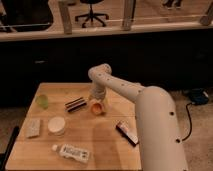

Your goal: Place apple in paper cup

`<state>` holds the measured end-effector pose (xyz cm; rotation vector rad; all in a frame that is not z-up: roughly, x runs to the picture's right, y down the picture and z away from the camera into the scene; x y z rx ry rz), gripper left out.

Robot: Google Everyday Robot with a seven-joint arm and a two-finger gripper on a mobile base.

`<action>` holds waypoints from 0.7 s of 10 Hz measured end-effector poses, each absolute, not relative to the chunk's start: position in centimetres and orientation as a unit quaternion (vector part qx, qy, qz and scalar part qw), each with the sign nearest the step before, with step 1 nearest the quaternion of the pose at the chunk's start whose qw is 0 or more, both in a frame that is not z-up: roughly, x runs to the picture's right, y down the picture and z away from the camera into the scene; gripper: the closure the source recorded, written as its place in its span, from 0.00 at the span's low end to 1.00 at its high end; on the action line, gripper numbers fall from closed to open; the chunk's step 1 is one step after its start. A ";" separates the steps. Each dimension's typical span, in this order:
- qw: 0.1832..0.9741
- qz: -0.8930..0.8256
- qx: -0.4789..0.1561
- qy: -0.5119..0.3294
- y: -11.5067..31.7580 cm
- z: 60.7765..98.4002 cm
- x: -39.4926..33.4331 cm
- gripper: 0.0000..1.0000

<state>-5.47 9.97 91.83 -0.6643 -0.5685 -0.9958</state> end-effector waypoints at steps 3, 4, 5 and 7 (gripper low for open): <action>0.791 -0.458 -0.310 -0.262 10.3 91.6 -5.1 0.48; 0.793 -0.456 -0.310 -0.259 10.3 91.4 -4.9 0.60; 0.795 -0.454 -0.310 -0.258 10.3 91.4 -4.8 0.71; 0.798 -0.451 -0.310 -0.255 10.3 91.3 -4.6 0.90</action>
